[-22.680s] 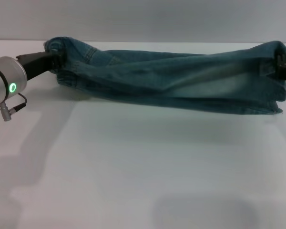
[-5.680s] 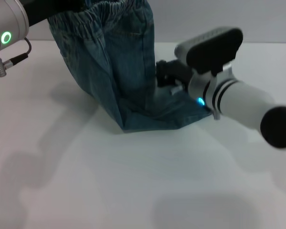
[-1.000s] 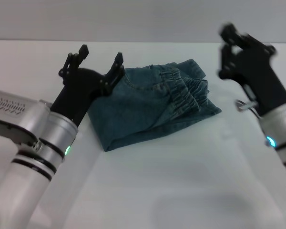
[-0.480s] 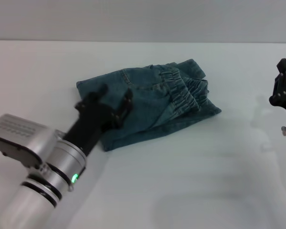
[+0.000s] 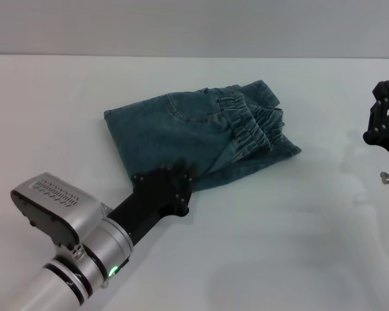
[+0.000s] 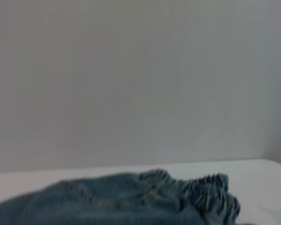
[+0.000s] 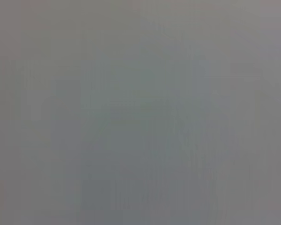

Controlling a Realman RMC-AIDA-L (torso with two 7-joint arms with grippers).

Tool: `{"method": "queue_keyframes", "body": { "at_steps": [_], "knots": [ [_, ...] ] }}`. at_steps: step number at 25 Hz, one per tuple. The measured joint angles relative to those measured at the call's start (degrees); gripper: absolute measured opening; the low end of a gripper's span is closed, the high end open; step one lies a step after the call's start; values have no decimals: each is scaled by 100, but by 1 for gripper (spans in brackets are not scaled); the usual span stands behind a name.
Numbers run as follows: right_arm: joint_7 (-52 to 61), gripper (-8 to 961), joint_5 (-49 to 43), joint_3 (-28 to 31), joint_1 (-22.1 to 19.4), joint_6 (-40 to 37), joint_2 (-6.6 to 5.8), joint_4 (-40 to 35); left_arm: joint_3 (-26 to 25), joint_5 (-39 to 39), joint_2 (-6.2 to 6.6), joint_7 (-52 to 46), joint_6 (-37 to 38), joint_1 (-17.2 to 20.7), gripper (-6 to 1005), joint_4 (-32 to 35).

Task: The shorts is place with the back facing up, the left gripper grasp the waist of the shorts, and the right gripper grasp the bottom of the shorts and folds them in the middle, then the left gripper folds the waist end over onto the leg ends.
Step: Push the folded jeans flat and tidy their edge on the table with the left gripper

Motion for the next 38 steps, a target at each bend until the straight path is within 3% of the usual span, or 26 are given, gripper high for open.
{"method": "queue_keyframes", "body": {
  "at_steps": [6, 12, 18, 38],
  "knots": [
    [3, 26, 2, -17, -2, 8, 0, -22, -146, 4, 0, -660, -487, -237, 125, 260],
    [6, 33, 2, -22, -5, 8, 0, -68, -176, -9, -5, -779, -556, -496, -2, 531],
    [31, 41, 2, -30, -15, 8, 7, -109, -460, 2, -3, -796, -773, -644, -1, 655],
    [54, 64, 1, -36, -5, 143, 9, -230, -589, 0, -17, -1227, -887, -1425, 1, 1412]
  ]
}}
